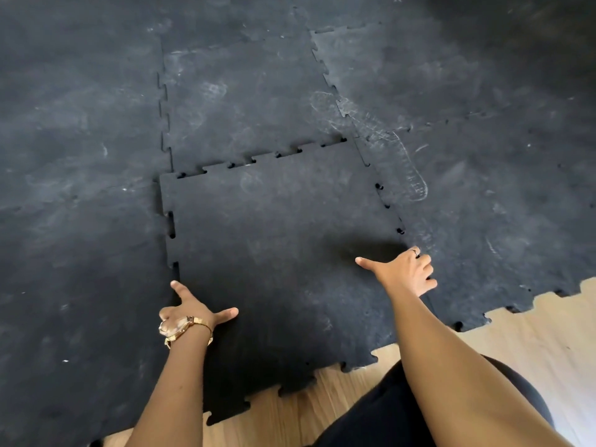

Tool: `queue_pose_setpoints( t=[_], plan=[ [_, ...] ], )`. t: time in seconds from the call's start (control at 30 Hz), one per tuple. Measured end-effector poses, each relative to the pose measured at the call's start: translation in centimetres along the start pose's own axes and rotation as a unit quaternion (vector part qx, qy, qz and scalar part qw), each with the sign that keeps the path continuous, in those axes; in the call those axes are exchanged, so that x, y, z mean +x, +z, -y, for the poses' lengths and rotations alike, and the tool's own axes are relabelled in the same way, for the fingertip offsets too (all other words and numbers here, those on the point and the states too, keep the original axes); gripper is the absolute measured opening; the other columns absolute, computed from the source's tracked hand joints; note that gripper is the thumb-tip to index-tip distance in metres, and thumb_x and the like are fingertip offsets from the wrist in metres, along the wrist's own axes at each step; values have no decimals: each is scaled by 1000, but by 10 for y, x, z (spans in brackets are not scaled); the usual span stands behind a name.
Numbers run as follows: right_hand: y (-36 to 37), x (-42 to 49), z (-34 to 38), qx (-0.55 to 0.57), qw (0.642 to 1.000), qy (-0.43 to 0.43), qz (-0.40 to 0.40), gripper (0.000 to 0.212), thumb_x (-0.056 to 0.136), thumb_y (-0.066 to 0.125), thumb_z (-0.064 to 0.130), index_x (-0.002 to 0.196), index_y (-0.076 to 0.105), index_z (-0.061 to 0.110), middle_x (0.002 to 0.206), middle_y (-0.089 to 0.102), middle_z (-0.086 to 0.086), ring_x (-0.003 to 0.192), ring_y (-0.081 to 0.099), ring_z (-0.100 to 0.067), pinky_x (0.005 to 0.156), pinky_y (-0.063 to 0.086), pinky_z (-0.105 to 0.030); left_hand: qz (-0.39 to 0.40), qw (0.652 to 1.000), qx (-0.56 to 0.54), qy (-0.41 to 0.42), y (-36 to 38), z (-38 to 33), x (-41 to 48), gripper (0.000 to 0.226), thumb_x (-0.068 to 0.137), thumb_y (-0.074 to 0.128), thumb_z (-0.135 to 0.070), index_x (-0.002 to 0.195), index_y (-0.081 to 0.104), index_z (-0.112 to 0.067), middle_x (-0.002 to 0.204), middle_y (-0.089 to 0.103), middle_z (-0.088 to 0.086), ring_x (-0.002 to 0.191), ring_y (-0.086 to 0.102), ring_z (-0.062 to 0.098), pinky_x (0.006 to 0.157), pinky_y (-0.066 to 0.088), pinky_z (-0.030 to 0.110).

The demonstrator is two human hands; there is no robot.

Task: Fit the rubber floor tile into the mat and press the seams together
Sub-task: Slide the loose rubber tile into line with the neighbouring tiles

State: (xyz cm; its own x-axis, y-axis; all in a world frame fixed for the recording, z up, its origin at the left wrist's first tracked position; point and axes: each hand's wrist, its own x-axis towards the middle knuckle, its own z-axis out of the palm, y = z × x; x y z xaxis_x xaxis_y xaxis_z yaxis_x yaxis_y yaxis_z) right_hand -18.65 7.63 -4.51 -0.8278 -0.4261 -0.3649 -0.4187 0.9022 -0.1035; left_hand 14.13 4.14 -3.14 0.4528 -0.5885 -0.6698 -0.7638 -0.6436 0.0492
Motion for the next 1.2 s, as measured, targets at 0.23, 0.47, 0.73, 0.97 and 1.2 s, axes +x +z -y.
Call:
queue_pose_setpoints(
  t=[0.23, 0.47, 0.73, 0.97, 1.2],
  plan=[
    [-11, 0, -8, -43, 999, 3, -15, 128, 50, 71, 80, 145, 27, 6, 136, 42, -18, 126, 38, -33, 102, 27, -47, -16, 1000, -9, 4, 5, -1, -4, 130, 60, 88, -45, 154, 0, -22, 147, 17, 19, 131, 31, 49, 96, 41, 60],
    [-4, 1, -13, -40, 999, -5, -8, 123, 55, 70, 78, 146, 27, 7, 137, 42, -16, 127, 39, -32, 102, 27, -49, -6, 1000, 26, 9, 3, 2, -3, 133, 58, 88, -47, 154, 0, -18, 150, 20, 20, 132, 33, 50, 99, 40, 64],
    [8, -8, -7, -1, 1000, -3, 1, 120, 71, 69, 64, 152, 4, 3, 159, 12, -14, 145, 12, -30, 113, 16, -50, 12, 969, 194, 152, 23, -103, -52, 109, 76, 64, -66, 153, 7, -14, 157, 8, 27, 142, 5, 51, 105, 15, 73],
    [19, -6, -6, -20, 999, -17, 31, 114, 84, 55, 63, 147, -13, -5, 159, -11, -22, 147, -7, -34, 118, 5, -46, -134, 863, 129, 469, 51, -188, -14, 75, 97, 39, -52, 153, 11, -12, 160, 3, 20, 147, 2, 35, 117, 10, 53],
    [32, -16, -19, -68, 995, -72, -26, 104, 89, 25, 70, 147, -11, -7, 158, -10, -25, 147, -6, -35, 121, 5, -42, -157, 882, 132, 424, 94, -229, 9, 81, 96, 29, -57, 154, 3, -6, 160, -1, 19, 148, -3, 34, 117, 0, 56]
  ],
)
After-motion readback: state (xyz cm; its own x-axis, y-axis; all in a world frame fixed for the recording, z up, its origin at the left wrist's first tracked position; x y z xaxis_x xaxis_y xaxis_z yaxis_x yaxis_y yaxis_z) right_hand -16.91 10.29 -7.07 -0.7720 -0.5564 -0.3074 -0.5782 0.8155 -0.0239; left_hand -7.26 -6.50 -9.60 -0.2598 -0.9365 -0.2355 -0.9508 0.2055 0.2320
